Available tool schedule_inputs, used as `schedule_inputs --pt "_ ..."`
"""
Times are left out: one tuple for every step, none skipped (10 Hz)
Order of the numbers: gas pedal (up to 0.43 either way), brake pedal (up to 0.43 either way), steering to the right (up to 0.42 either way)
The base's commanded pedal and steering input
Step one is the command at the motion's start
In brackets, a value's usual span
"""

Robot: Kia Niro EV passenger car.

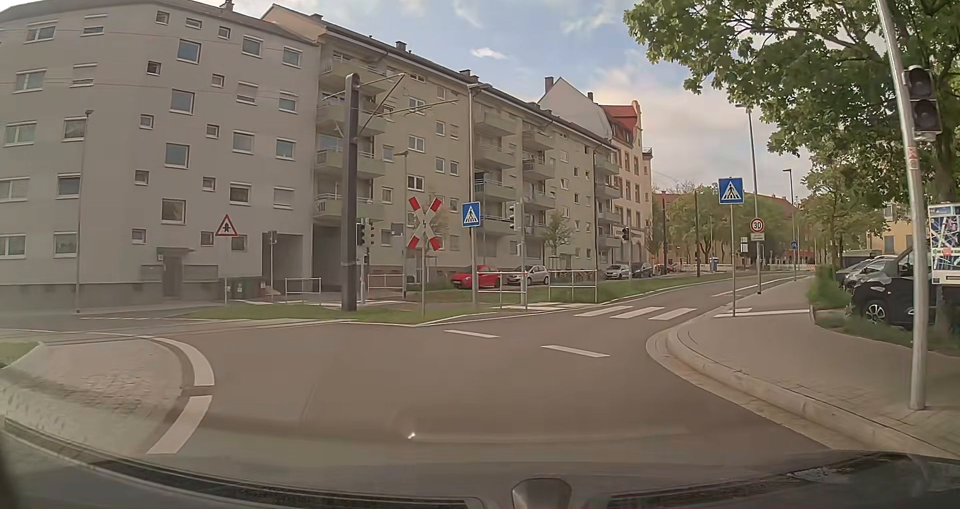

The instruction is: Follow the waypoints while adhering to traffic rules and regulations

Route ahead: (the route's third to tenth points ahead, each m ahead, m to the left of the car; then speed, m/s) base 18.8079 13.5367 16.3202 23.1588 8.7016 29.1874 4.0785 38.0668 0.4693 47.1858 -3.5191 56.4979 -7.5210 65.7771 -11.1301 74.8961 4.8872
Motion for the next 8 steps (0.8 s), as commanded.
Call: schedule_inputs --pt "0.098 0.0 -0.042" --pt "0.098 0.0 -0.067" --pt "0.098 0.0 -0.099" --pt "0.098 0.0 -0.13" --pt "0.098 0.0 -0.154" --pt "0.098 0.0 -0.172" --pt "0.098 0.0 -0.196" --pt "0.098 0.0 -0.219"
